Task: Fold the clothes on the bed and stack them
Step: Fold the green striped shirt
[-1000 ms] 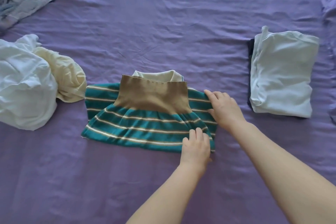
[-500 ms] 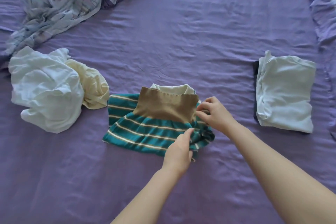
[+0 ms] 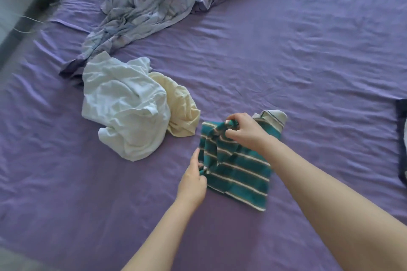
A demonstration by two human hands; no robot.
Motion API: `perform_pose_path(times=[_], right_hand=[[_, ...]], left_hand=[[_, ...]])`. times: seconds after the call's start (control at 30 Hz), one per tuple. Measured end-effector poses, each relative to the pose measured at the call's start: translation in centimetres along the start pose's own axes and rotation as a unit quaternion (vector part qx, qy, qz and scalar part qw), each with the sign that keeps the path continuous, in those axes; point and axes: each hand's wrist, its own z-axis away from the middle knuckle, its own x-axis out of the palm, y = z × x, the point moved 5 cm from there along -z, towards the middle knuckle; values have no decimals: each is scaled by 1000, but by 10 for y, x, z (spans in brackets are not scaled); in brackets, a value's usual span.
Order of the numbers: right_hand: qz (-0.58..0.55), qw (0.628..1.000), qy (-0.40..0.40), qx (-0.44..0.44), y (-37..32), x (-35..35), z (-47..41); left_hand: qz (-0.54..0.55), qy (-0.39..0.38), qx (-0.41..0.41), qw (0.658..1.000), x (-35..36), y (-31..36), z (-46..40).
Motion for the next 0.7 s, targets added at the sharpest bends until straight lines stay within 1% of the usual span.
perform_pose_path(times=[0.1, 0.2, 0.23, 0.33, 0.43, 0.5, 0.57, 0.63, 0.7], right_hand=[[44, 999, 8, 11, -9, 22, -14], [48, 999, 14, 14, -12, 30, -20], [37, 999, 15, 17, -12, 30, -20], [-16, 999, 38, 21, -10, 27, -10], [-16, 993, 120, 11, -1, 17, 13], [23, 983, 181, 10, 12, 14, 33], [88, 976, 197, 20, 24, 19, 51], [152, 972, 178, 16, 30, 31, 63], [209, 965, 158, -10, 30, 42, 69]], left_hand=[[35, -12, -35, 999, -7, -10, -14], [107, -3, -66, 992, -8, -8, -27], [101, 0, -66, 993, -8, -5, -31], [18, 25, -58, 998, -12, -1, -36], [-36, 48, -85, 995, -21, -9, -33], [-71, 46, -88, 993, -24, -12, -32], [-90, 79, -57, 991, -27, -5, -32], [-116, 119, 14, 986, -25, 9, -32], [-175, 120, 81, 974, -16, 27, -30]])
